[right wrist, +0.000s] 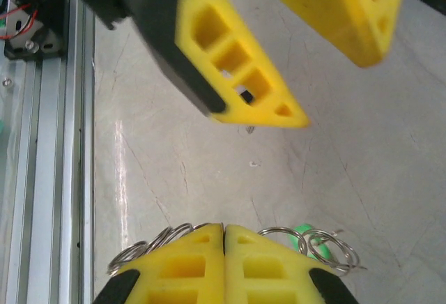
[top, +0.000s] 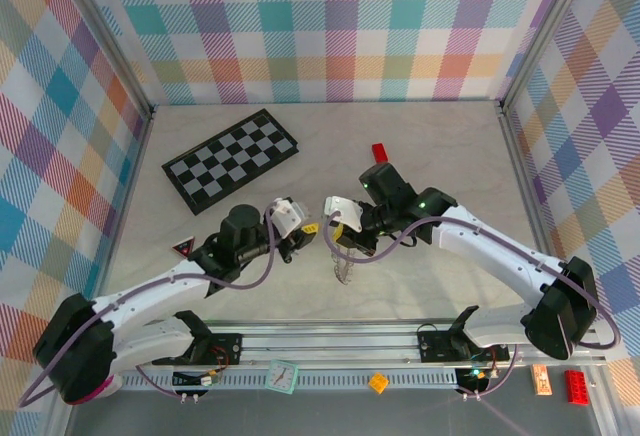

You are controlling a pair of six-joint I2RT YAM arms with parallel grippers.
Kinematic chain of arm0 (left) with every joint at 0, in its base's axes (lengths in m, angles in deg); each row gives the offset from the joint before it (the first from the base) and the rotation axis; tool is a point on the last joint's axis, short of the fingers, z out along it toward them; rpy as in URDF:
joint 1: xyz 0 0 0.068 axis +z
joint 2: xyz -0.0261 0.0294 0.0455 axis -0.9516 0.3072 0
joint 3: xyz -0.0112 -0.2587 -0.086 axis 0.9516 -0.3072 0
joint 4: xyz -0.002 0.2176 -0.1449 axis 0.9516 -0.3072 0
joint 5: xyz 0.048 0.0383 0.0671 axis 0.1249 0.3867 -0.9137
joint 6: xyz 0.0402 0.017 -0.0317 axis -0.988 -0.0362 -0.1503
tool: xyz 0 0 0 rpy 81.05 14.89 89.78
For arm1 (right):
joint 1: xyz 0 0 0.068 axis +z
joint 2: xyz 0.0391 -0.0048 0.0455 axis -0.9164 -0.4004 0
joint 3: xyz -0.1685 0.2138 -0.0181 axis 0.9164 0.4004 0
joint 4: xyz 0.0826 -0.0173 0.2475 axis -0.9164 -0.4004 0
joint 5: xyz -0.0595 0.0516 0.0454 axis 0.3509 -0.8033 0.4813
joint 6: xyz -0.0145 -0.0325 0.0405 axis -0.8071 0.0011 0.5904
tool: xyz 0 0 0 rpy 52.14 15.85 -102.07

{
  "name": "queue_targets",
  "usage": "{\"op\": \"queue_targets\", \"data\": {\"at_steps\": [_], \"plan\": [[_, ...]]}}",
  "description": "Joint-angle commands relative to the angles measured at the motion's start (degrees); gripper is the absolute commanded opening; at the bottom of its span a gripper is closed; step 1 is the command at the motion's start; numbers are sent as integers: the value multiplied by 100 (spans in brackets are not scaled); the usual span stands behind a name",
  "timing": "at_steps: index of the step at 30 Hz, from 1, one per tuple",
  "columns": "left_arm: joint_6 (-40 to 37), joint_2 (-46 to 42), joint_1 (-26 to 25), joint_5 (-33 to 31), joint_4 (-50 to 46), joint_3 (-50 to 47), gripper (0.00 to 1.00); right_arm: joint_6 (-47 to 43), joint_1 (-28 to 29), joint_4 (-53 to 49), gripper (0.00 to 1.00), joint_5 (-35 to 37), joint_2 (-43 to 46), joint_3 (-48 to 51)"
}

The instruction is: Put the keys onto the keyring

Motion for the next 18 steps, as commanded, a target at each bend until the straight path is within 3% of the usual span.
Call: {"op": "queue_targets", "data": {"at_steps": [1, 5, 18], "plan": [[172, -361, 61, 412, 106, -160, 43, 378, -82, 576, 0, -548, 181, 131], [412, -564, 59, 1008, -139, -245, 42, 492, -165, 680, 0, -631, 138, 173], [1115, -215, 192, 1779, -263, -131, 40, 525, -232, 1012, 0, -1008, 174, 334]]}}
